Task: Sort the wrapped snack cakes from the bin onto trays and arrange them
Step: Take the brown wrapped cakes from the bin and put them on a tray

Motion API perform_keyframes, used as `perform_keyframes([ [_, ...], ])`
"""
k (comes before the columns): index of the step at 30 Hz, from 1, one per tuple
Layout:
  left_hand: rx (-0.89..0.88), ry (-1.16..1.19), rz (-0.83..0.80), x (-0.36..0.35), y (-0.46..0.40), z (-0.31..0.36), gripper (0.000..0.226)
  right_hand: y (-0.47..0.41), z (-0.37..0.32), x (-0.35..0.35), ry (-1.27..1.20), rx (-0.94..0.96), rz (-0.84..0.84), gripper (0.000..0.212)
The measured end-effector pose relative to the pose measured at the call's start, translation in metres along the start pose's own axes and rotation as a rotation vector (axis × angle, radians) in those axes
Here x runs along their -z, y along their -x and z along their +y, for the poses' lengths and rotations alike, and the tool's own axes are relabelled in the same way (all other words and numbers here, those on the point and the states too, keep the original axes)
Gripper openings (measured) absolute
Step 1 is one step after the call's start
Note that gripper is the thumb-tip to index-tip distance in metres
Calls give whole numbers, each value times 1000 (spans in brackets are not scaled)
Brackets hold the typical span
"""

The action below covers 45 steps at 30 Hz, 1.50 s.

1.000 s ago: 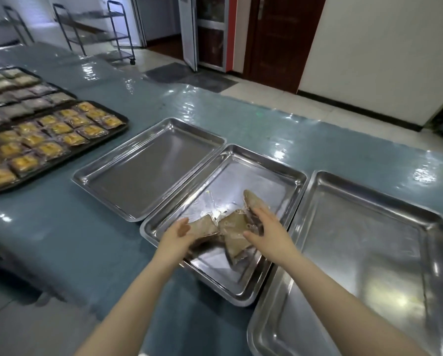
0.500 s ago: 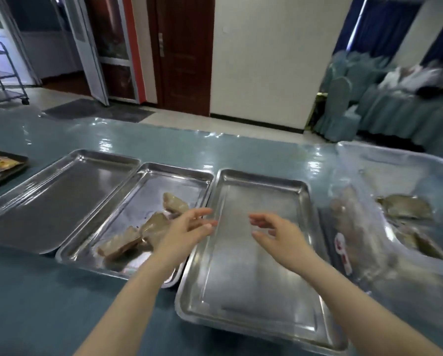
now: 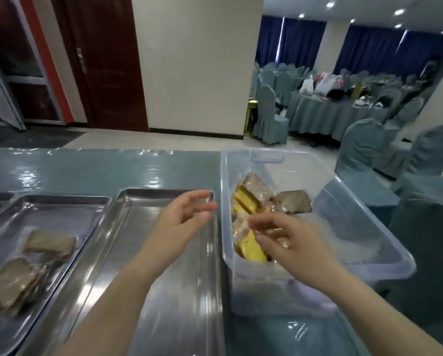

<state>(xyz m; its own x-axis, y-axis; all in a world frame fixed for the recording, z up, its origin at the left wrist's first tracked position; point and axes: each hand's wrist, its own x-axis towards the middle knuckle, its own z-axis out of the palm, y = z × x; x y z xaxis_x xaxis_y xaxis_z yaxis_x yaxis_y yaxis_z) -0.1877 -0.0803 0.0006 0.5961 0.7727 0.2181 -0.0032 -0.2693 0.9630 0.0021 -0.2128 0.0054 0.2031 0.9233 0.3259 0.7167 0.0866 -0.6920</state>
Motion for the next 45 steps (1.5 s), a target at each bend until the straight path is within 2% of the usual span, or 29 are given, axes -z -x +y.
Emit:
perform_keyframes([
  [3, -40, -27, -9, -39, -20, 3, 31, -5, 38, 39, 91, -79, -31, 24],
  [6, -35, -56, -10, -66, -35, 3, 32, -19, 74, 71, 206, -192, -128, 30],
  [8, -33, -79, -15, -79, -43, 4, 33, -34, 96, 86, 288, -307, -291, 43],
  [11, -25, -148, -22, -92, -59, 5, 33, -63, 128, 91, 462, -581, -662, 70],
  [14, -8, -206, -38, -101, -74, 2, 34, -79, 149, 73, 626, -722, -801, 79],
  [17, -5, -263, -80, -106, -86, -1, 35, -78, 159, 50, 819, -660, -907, 61],
  [19, -16, -308, -102, -107, -93, -3, 36, -81, 162, 46, 860, -590, -945, 44],
  [20, -22, -327, -106, -107, -97, -4, 37, -85, 164, 49, 859, -586, -954, 43],
  [22, -31, -355, -105, -107, -104, -5, 36, -95, 165, 62, 865, -561, -913, 55],
  [25, -36, -375, -107, -109, -116, -7, 35, -102, 163, 85, 860, -417, -752, 80],
  [26, -36, -379, -113, -110, -119, -8, 35, -100, 162, 92, 875, -341, -746, 75],
  [29, -22, -348, -111, -118, -124, -16, 37, -84, 156, 111, 860, -133, -793, 40],
  [31, 23, -350, -160, -123, -123, -27, 37, -67, 153, 121, 770, -85, -871, 33],
  [32, 54, -368, -213, -125, -121, -31, 38, -59, 152, 125, 712, -83, -932, 34],
  [34, 92, -404, -303, -124, -119, -38, 42, -46, 149, 133, 548, -153, -1063, 53],
  [36, 95, -431, -325, -123, -117, -40, 43, -42, 144, 143, 396, -234, -1147, 76],
  [38, 86, -472, -324, -123, -116, -40, 43, -43, 139, 152, 315, -234, -1192, 81],
  [40, 94, -481, -319, -124, -115, -40, 44, -41, 134, 152, 271, -200, -1199, 67],
  [42, 109, -442, -298, -123, -115, -39, 46, -33, 132, 143, 319, -170, -1170, 43],
  [45, 115, -429, -286, -122, -114, -39, 48, -19, 134, 128, 400, -156, -1026, 21],
])
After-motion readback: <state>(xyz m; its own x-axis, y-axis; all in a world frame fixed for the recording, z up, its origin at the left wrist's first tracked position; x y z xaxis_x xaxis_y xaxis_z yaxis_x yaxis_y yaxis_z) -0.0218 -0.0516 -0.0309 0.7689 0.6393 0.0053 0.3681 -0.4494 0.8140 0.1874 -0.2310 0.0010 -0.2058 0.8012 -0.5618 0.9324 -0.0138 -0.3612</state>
